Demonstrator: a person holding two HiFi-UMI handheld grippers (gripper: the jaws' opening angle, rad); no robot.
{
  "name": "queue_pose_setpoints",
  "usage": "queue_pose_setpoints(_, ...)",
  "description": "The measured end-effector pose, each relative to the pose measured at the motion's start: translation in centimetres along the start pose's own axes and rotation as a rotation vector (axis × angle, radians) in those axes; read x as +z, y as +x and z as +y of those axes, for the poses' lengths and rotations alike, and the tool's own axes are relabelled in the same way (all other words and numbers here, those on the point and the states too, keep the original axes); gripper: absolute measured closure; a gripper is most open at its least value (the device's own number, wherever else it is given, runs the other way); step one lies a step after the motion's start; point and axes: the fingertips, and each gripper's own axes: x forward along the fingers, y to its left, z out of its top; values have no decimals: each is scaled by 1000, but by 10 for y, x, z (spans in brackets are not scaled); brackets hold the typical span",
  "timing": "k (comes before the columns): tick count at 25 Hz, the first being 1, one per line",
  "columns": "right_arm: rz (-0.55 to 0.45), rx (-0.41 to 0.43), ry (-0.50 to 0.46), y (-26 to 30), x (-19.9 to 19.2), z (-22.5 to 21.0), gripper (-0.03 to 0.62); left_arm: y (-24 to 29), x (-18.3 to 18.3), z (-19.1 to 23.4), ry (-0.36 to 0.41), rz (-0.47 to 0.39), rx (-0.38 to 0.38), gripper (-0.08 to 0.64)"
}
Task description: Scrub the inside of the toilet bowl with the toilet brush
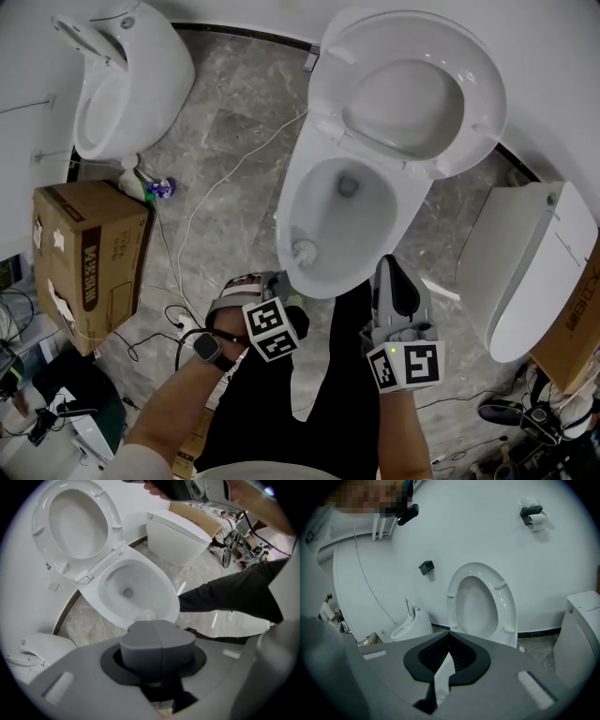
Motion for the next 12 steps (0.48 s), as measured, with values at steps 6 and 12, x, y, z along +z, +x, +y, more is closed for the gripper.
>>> queue_pose_setpoints(6, 4, -10, 3, 1, 1, -11, 580, 5, 2, 18, -119, -10, 68, 407)
queue_pose_setpoints(12, 15, -17, 11, 5, -4, -22, 580, 7, 6, 40, -242, -59, 112, 407)
